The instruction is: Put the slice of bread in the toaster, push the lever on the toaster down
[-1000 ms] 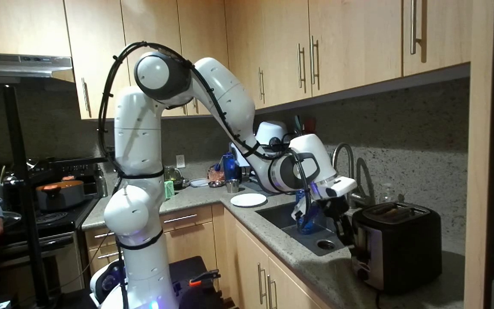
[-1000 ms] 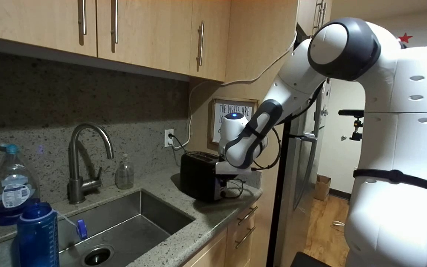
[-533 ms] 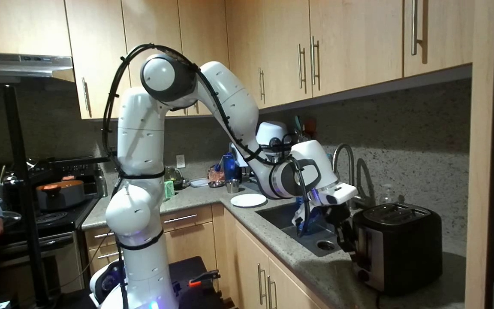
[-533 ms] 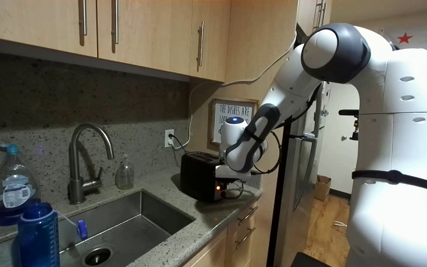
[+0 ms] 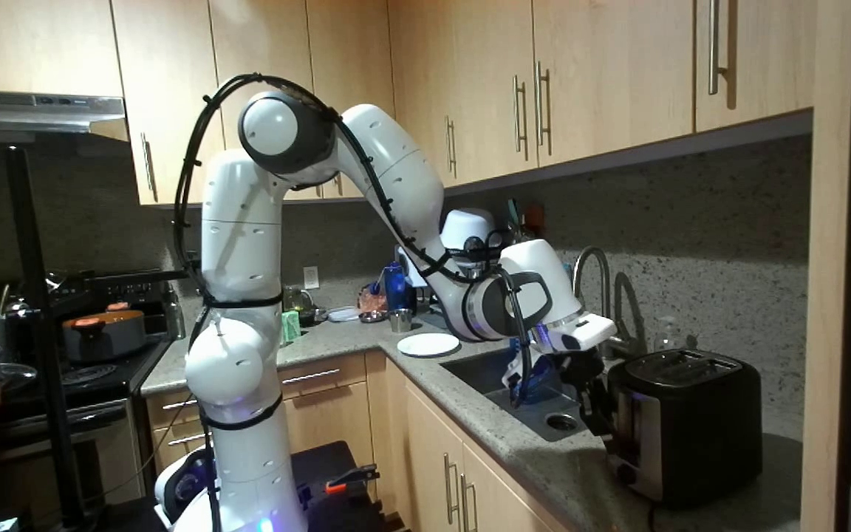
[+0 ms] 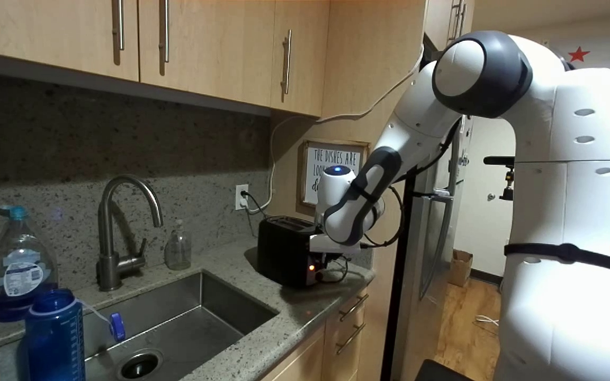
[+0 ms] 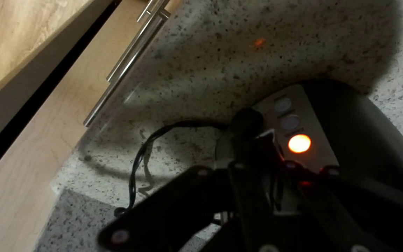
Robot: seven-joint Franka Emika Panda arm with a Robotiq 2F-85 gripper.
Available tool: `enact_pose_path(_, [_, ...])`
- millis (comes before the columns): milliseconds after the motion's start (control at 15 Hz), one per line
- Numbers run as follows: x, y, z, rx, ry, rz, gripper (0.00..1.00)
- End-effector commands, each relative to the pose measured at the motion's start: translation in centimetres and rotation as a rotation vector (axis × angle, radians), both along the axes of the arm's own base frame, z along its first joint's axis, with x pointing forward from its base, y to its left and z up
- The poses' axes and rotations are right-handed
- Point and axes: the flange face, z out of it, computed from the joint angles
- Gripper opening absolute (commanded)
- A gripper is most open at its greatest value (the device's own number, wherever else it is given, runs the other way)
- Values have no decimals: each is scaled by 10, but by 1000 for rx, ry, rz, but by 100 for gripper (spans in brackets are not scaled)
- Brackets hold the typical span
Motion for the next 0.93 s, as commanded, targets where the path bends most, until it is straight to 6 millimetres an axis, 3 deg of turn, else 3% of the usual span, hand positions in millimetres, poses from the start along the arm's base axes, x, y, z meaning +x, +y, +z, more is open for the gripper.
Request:
enact_pose_path(0, [-13, -3, 16, -15, 10, 26, 49])
enact_pose_path(400, [-23, 5, 39, -34, 26, 73, 95])
enact_pose_path(467, [-25, 6, 43, -39, 35, 73, 99])
enact_pose_path(867, [-31, 22, 61, -42, 84, 159, 100])
